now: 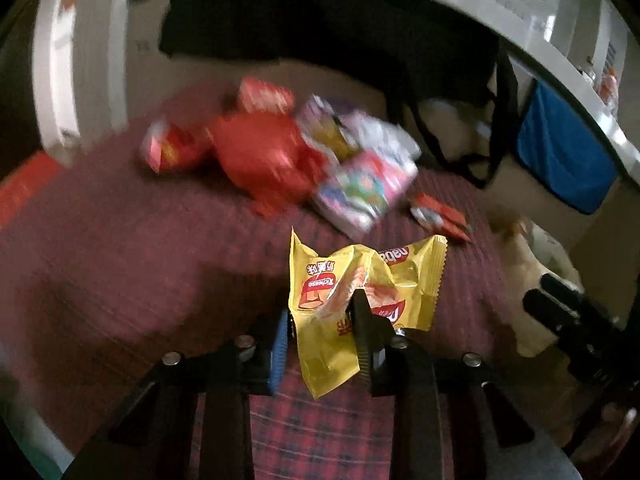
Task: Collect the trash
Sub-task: 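Carry both wrappers over the trash bin and lower them into it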
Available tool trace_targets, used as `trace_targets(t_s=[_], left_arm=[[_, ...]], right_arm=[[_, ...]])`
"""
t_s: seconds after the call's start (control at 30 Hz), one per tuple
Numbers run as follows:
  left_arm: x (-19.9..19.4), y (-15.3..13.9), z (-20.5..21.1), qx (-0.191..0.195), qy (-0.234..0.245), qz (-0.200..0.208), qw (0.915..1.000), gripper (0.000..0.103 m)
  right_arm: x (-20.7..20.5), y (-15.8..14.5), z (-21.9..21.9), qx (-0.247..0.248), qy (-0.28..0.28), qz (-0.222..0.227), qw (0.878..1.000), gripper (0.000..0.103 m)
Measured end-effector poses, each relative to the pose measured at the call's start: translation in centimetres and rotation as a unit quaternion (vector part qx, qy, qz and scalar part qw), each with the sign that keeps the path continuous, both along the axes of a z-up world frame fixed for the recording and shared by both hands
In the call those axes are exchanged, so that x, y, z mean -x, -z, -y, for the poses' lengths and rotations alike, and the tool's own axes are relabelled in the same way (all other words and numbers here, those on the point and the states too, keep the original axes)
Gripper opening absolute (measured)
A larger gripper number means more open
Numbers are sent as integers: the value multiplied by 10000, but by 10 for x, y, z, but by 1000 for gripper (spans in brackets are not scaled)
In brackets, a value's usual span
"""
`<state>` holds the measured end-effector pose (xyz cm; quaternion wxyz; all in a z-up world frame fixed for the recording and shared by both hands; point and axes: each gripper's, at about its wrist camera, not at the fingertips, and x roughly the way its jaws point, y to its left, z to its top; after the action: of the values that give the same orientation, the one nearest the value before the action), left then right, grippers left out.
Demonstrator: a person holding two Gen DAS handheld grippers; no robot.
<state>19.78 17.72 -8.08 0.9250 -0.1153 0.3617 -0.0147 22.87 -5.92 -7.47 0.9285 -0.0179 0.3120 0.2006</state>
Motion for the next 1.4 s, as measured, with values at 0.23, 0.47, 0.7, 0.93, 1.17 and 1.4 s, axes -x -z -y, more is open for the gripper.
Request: trace_targets(t_s=[0.23,0.47,0.7,0.93,1.17,1.4], left_arm=[[4,-28,-40,-267,-512,628,9964,30],[-5,-24,-74,62,-653,550,9963,30],[-19,-21,-72,266,-514,445,9973,30],[-31,-15,-54,297,-224,326,9988,30],[-31,-13,-48,226,-209,283,9991,30],[-27,-33,-23,-44,-119,624,9980,30]], right_arm=[[-72,-6,-27,510,-916,156,9944,73],[-165,17,-25,306,-941,-711,9925,71],[-175,32,-20,-289,-1169,-1379,9831,71],[-137,41,-46,612,-1193,-1186,9838,45],[-121,29,-40,465,-1118,-884,9887,22],[-83,-10,-31,274,-1072,-391,9931,22]])
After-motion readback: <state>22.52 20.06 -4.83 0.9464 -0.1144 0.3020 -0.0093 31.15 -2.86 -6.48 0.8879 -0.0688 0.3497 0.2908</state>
